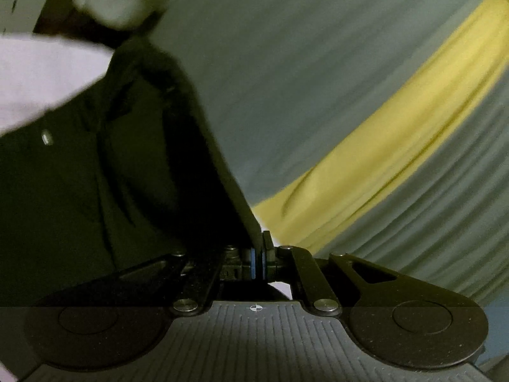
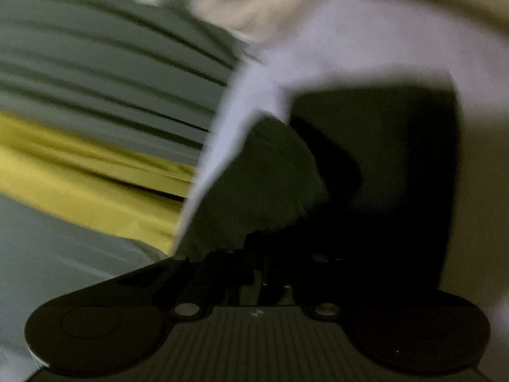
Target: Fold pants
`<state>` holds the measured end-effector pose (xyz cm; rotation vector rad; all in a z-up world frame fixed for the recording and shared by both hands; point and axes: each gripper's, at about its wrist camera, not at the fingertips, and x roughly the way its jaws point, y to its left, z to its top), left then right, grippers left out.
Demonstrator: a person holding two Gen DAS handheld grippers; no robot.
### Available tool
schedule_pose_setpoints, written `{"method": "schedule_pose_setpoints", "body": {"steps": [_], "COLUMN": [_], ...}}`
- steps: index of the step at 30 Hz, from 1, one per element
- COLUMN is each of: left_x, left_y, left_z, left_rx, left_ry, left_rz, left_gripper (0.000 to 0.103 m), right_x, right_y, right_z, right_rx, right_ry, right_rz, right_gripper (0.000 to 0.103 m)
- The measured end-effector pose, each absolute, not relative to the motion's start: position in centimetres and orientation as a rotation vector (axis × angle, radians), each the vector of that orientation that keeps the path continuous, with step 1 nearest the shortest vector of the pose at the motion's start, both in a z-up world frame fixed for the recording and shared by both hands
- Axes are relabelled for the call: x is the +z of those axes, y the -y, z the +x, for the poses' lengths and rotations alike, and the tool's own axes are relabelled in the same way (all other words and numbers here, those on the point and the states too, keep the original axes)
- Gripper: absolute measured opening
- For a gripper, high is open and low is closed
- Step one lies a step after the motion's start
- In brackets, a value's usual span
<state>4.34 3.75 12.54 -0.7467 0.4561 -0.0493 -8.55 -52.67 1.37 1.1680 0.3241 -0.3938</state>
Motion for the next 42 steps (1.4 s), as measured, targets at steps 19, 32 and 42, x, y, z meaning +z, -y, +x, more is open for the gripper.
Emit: {"method": "schedule_pose_setpoints", "body": {"steps": [19, 32, 42], "left_x": [6.7, 4.2, 3.8], "left_y": [-9.6, -11.6, -12.3], "left_z": [-7.4, -6.0, -6.9], "left_rx": [0.382, 0.393, 0.407], "left_ry": [-0.589, -0.585, -0.593], "left_rz": [-0.853, -0.957, -0.985], "left_gripper": [0.084, 0.085, 0.086], "right_x": [-3.2, -1.6, -4.8], "right_y": [55.4, 54.6, 55.3], "right_z": [-12.5, -12.7, -13.6], "right_rx": [-0.411, -0.361, -0.374], "right_ry": [-0.508, -0.416, -0.41], "right_rz": [1.158, 1.182, 1.303], "right_gripper": [0.026, 0.006, 0.044]}}
